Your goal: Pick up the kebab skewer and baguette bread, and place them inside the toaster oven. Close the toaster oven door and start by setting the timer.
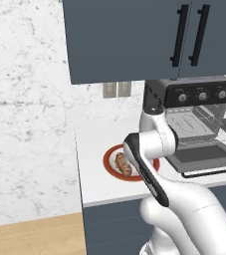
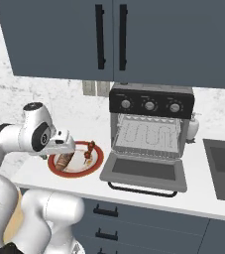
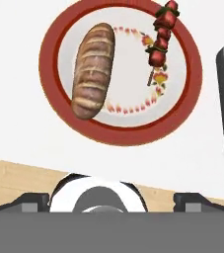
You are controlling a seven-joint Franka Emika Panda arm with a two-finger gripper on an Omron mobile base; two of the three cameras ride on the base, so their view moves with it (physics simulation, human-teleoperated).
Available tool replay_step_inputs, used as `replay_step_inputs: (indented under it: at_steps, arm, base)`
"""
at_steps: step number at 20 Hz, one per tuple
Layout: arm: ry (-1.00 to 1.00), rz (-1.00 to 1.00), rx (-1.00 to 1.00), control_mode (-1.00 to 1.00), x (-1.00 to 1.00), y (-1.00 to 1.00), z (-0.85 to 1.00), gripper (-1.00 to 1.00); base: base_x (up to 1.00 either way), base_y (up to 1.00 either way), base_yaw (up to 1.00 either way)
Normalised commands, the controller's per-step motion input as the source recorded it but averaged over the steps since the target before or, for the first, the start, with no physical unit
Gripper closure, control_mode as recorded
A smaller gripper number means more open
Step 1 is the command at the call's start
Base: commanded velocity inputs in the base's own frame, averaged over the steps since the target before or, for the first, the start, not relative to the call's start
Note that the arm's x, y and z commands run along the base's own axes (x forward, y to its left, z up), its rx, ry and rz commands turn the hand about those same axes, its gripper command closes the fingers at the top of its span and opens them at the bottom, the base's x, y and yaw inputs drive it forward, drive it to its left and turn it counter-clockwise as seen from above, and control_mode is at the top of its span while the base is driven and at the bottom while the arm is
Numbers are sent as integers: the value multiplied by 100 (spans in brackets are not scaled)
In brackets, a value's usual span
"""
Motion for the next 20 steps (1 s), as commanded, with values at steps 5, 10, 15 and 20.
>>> replay_step_inputs:
  at_steps: [5, 10, 15, 20]
  arm:
    - [0, -14, 15, -100, 70, 31, -50, -100]
    - [0, -10, 3, -100, 20, 44, -37, -100]
    - [0, -12, 0, -100, 19, 6, -39, -100]
    - [4, -10, 0, -100, 4, 0, -39, -100]
  base:
    - [0, 0, 0]
    - [0, 0, 0]
    - [0, 0, 0]
    - [0, 0, 0]
